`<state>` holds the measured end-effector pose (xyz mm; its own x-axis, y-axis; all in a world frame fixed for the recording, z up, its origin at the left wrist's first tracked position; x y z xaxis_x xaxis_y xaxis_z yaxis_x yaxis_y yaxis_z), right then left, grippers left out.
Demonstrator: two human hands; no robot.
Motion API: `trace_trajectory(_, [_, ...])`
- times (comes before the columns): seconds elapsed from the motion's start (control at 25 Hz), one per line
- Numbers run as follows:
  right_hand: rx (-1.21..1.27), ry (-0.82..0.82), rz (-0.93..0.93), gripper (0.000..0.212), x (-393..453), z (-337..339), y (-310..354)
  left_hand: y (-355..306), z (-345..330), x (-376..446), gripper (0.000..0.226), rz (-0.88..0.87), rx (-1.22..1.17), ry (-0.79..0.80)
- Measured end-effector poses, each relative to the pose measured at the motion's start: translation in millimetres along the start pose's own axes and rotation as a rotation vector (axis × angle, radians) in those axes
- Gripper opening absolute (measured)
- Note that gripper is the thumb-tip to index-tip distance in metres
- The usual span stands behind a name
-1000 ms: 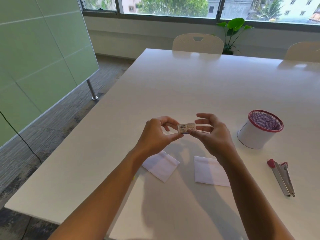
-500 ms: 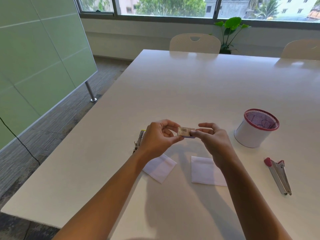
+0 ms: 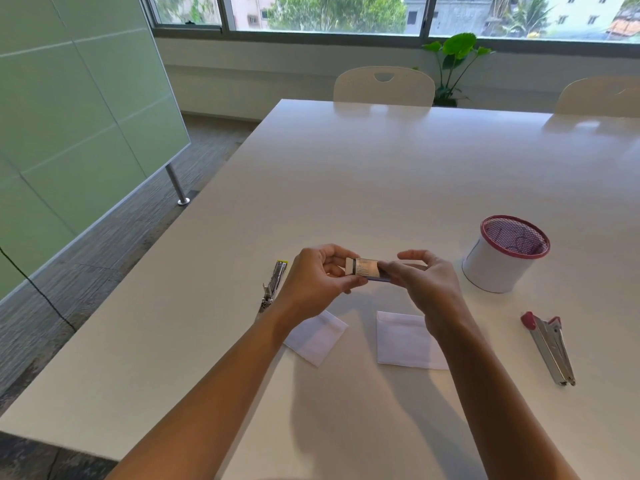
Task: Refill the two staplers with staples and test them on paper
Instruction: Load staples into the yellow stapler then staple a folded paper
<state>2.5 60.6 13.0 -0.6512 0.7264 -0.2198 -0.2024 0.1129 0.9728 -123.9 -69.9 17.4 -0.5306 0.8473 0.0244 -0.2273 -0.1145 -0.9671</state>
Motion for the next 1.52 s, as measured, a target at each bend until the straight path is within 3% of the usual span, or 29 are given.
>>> trace_trajectory(0.32, [-0.087, 0.005, 0.044, 0.033, -6.3, -4.8, 6.5, -2.0, 3.2, -4.6, 0.033, 0.026, -0.092, 0.021])
trace_trajectory(0.52, [-0.248, -0.102, 0.190, 0.028, -17.8, 4.1, 25.8, 2.9, 1.6, -9.6, 0.032, 0.098, -0.337, 0.112])
trace_trajectory(0.68, [-0.395, -0.151, 0.309, 0.022, -25.9, 1.9, 39.2, 6.5, -1.0, -9.9, 0.030, 0.144, -0.574, 0.096])
trace_trajectory(0.96, [-0.679, -0.069, 0.472, 0.002, -34.8, -9.4, 58.3, 0.8, -0.8, -12.0, 0.034, 0.108, -0.536, 0.082])
trace_trajectory(1.12, [-0.822, 0.090, 0.385, 0.006, -34.6, -23.3, 61.4, -0.4, -4.9, -12.0, 0.035, 0.076, -0.509, 0.091])
trace_trajectory(1.52, [-0.963, 0.056, 0.313, 0.007, -30.2, -32.3, 59.4, -0.6, -11.7, -12.8, 0.033, 0.073, -0.439, 0.081])
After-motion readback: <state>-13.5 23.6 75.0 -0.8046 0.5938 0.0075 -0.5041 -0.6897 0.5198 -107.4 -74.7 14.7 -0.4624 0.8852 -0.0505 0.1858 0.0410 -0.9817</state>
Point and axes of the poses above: each hand's wrist, its own x-axis towards the middle knuckle, its own z-axis out of the back of the hand, y = z × x, the point moved 4 cm from there along x, towards the middle knuckle, and after that the axes turned 9 degrees about y, right-handed, at the moved point
